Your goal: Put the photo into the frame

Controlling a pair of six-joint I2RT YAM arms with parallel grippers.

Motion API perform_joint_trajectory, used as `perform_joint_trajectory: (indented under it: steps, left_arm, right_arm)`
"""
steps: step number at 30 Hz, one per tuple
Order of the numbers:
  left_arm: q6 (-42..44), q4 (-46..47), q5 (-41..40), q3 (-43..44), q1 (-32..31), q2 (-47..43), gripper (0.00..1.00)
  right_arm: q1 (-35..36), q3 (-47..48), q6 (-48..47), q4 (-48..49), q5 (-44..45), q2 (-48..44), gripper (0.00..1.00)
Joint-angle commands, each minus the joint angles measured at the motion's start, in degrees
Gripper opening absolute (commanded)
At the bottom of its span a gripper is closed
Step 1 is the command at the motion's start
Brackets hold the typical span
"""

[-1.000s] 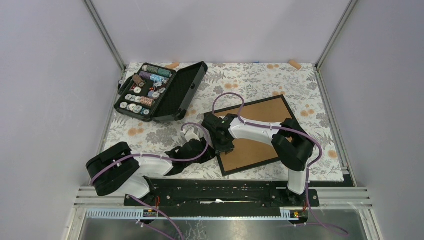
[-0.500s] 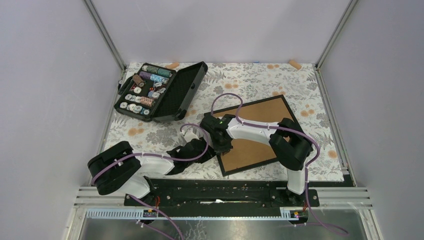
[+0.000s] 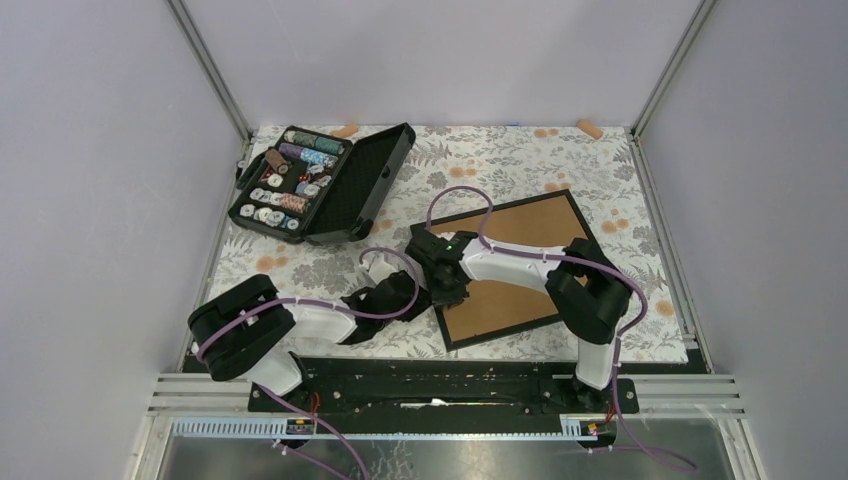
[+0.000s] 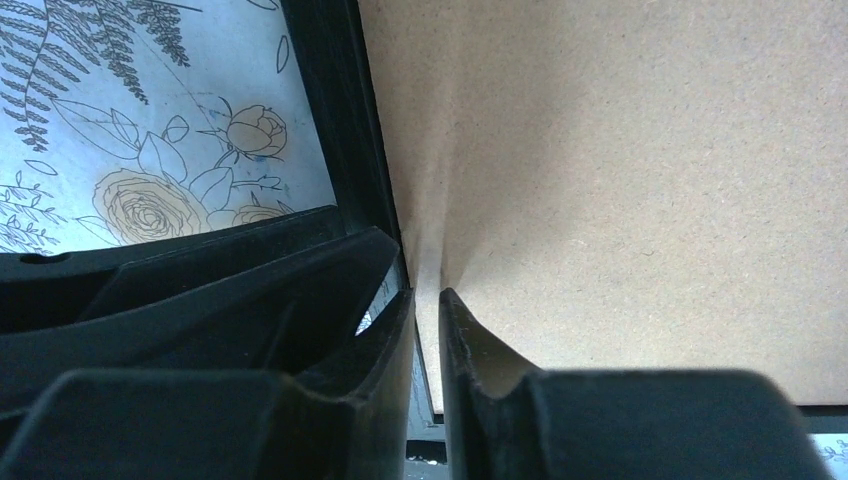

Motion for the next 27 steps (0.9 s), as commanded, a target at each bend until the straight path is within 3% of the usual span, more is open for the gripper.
perform_joint_trajectory:
  steps: [1,5,10,15,21,27]
  left_arm:
    - [1.3,-14.2,-2.2,-5.9,1.0,1.8,0.25]
    - [0.4,-14.6,-2.9,-6.9,1.2,1.2,0.25]
    - [-0.1,-15.2,-2.8,-6.5,1.5,2.3,0.24]
    - [-0.4,-15.7,-3.0,-6.7,2.0,2.5,0.24]
    - [-0.3,-16.3,-2.5,-6.1,2.5,3.6,0.24]
    - [-0.3,-16.5,-2.5,-6.0,2.8,3.9,0.23]
  right_arm:
    - [-0.8,-5.7,-0.1,1.7,1.1,1.1,0.27]
    - [-2.2,-8.1,-0.3,3.5,0.8,0.2,0.26]
    - [-2.3,-8.4,-1.5,4.7,-0.3,0.7,0.14]
    - [-3.8,-10.9,-1.4,6.5,-1.5,-1.0,0.1]
    - [-5.1,-13.3,-0.9,8.5,-3.5,-3.9,0.19]
    - [-5.3,-12.8,-1.7,8.6,-3.8,-2.2,0.21]
